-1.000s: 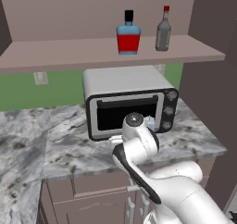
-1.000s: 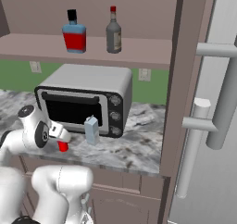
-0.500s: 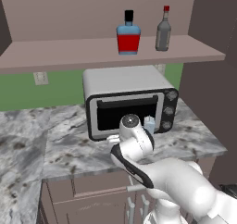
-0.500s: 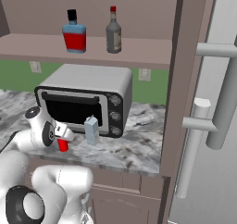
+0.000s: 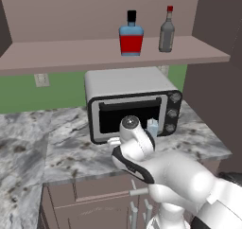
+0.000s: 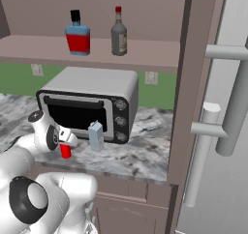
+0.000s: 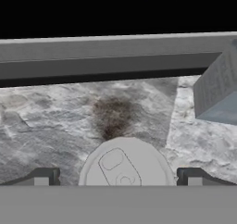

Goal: Sort all alcoholic drinks to one cabinet, and non-alcoholic drinks to the other.

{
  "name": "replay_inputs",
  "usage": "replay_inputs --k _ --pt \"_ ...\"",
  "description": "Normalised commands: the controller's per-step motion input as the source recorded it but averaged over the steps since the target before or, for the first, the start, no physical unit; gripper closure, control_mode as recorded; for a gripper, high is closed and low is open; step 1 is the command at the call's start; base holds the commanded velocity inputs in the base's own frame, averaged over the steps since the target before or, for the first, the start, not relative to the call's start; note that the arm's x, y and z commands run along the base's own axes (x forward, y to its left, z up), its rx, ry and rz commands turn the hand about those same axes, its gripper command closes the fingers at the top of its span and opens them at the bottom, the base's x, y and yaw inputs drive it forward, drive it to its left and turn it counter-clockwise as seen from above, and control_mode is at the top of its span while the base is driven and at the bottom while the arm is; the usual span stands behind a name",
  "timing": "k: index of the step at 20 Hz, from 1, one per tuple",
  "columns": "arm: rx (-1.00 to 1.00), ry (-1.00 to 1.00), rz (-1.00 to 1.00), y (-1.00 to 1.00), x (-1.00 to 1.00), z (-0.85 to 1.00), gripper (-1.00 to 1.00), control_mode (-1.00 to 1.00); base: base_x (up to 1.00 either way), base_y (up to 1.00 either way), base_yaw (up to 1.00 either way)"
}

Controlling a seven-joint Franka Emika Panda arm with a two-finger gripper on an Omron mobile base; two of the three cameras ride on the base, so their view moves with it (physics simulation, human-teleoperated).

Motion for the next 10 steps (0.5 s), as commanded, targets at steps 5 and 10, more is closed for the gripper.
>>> replay_inputs --k 5,10 --pt "0.0 0.0 0.0 0.0 0.07 -0.11 1.0 -1.0 0.0 0.0 0.0" --pt "0.0 0.0 0.0 0.0 0.0 0.0 1.0 -1.0 0.0 0.0 0.0"
